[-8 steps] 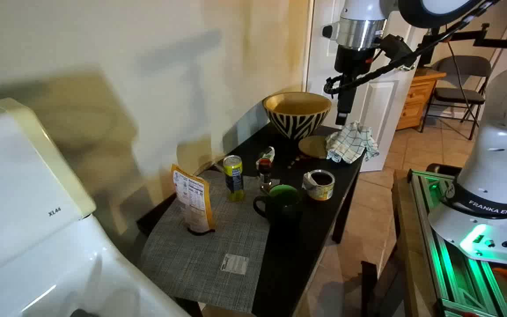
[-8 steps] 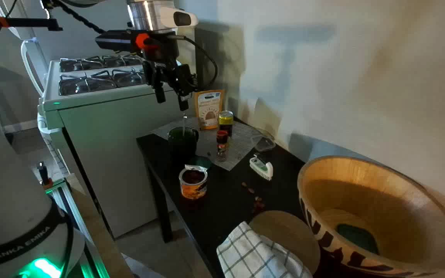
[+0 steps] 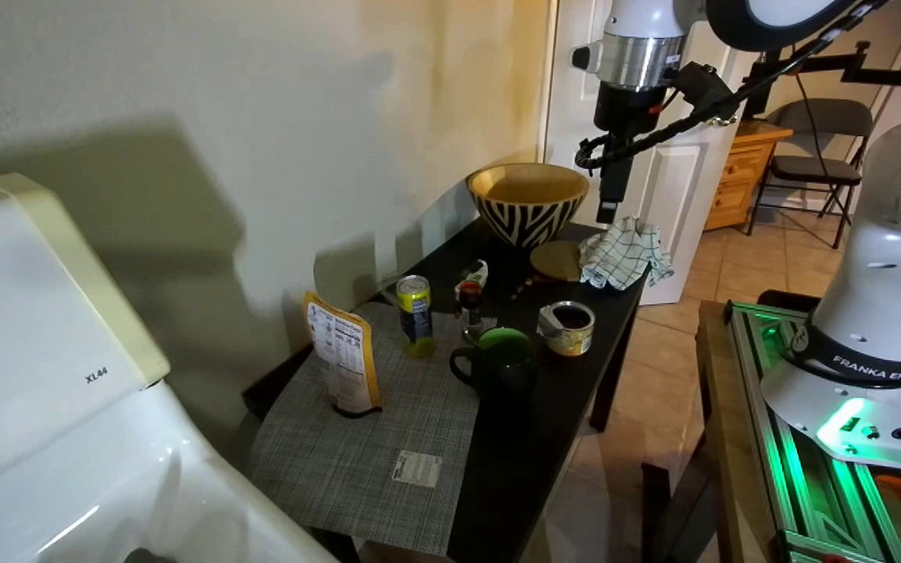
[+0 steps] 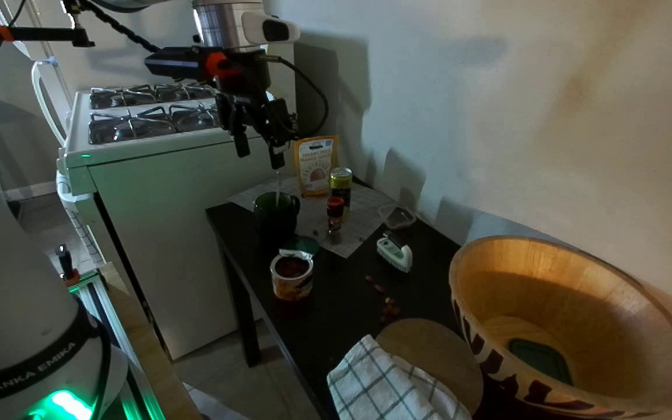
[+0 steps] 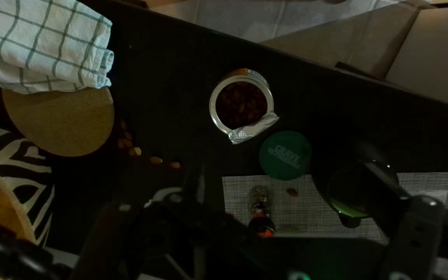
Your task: Put the towel into the bowl
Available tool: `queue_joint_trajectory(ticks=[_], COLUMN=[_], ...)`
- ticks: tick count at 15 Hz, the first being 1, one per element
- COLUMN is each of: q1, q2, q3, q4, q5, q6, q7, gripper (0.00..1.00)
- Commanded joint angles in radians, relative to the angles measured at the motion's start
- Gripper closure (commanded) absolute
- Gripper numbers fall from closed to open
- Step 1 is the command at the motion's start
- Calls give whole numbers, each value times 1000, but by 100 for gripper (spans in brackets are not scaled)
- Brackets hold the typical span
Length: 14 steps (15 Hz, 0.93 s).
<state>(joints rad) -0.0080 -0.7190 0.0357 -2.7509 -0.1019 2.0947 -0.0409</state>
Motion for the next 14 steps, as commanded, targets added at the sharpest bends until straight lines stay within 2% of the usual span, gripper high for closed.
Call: queue_joint_trajectory(ticks=[1, 5, 7, 10, 14], q1=[7, -2, -67, -180, -336], q2=[0, -1, -1, 2, 84], q3=[-6, -3, -23, -95, -184], q4=[2, 2, 3, 5, 8], q5=[-5, -17, -59, -180, -339], q6=[-3, -10, -7, 16, 28], q7=[4, 7, 40, -3, 25], gripper=[0, 0, 0, 0, 0])
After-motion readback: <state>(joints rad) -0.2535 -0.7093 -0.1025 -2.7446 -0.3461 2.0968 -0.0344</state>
